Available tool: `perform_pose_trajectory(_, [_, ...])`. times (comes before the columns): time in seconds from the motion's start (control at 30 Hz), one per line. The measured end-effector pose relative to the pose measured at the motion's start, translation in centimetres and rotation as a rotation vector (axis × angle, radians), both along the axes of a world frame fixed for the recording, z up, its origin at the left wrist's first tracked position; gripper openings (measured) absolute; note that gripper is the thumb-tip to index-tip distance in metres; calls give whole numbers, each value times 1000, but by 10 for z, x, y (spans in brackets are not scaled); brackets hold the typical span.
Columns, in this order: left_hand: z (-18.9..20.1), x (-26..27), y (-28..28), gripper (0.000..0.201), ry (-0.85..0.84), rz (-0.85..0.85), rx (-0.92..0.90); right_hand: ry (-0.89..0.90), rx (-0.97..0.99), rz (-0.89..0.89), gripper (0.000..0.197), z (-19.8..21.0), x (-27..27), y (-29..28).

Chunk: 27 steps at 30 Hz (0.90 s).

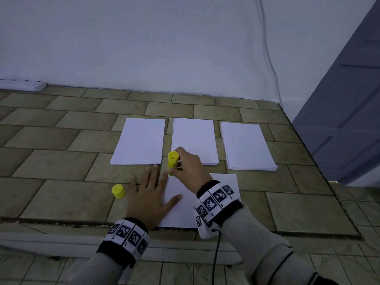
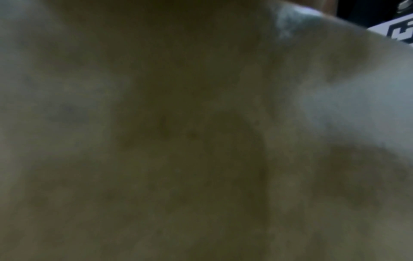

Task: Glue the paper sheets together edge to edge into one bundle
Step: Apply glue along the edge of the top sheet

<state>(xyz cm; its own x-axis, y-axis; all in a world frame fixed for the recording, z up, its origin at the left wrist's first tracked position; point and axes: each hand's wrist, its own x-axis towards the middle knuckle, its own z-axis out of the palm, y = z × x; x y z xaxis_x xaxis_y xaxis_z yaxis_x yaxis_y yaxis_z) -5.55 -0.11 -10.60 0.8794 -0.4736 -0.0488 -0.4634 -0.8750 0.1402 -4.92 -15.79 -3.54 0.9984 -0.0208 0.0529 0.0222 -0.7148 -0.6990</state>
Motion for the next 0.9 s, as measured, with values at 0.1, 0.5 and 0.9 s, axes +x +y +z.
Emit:
perform_pose_trajectory(0.1, [-3,0,1,103,-6,-4,9,11,-56,5,37,2,0,-3])
perform_pose_trajectory(0.5, [-4,0,1,99,-13,-1,-1,-9,21,-176,14,7,-44,-81])
perform_pose_trajectory(0.9, [-4,-1,1,106,-45,7,-38,-38,16,-399,23,7,-72,-138])
